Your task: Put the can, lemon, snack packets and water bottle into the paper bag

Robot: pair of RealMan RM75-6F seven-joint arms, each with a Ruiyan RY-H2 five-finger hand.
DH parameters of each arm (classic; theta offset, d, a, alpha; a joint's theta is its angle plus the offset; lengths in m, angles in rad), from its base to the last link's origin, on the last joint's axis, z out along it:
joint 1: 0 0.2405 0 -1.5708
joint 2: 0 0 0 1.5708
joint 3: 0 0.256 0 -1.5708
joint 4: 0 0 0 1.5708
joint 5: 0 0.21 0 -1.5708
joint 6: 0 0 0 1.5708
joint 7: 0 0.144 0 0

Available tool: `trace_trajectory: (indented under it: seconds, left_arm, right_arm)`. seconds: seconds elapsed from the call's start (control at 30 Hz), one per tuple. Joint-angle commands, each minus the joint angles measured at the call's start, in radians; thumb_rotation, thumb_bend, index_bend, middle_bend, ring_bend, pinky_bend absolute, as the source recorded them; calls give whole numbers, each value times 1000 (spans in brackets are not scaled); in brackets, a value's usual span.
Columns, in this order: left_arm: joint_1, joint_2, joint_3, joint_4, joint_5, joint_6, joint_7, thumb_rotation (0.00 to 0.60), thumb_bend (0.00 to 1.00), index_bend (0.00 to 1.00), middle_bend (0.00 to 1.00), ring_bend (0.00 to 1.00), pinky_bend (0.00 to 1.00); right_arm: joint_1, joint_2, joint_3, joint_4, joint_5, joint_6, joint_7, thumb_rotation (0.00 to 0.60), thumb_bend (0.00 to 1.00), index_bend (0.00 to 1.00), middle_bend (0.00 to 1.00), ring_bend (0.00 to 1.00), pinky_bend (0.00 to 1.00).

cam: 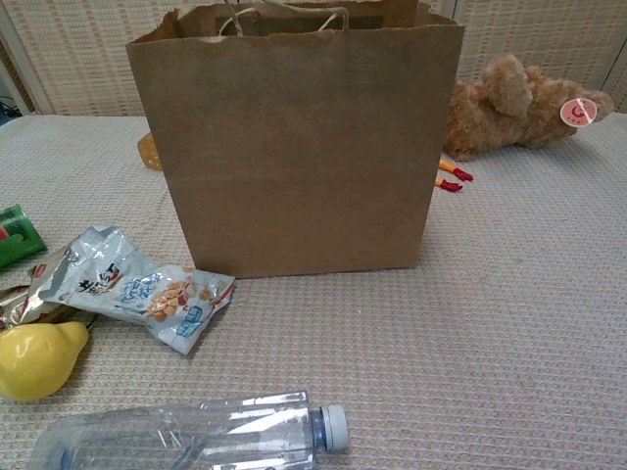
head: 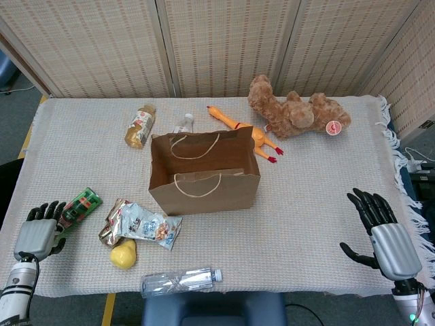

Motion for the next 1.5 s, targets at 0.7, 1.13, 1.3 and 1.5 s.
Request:
trace_trajectory:
  seconds: [0.7, 1.13, 1.3, 1.5]
  left_arm:
    - [-181, -94, -24, 20, -398, -27, 167, 600, 326, 0, 0, 0, 0]
    - [-272, -137, -17, 134, -596, -57, 252, 600, 333, 0, 0, 0, 0]
    - [-298, -155, -6, 175, -635, -63, 276, 600, 330, 0, 0, 0, 0]
    - [-309, -184, 14, 220, -625, -33, 286, 600, 366, 8, 17, 22, 122]
  right_arm:
    - [2, -13, 8, 12, 6, -11, 5, 600, 119, 0, 0, 0, 0]
    - [5, -8, 10, 11, 11, -19, 24, 600, 119, 0, 0, 0, 0]
    - [4, -10, 10, 11, 8, -18, 25, 600, 119, 0, 0, 0, 0]
    - [3, -10, 8, 12, -3, -14, 32, 600, 118, 0, 0, 0, 0]
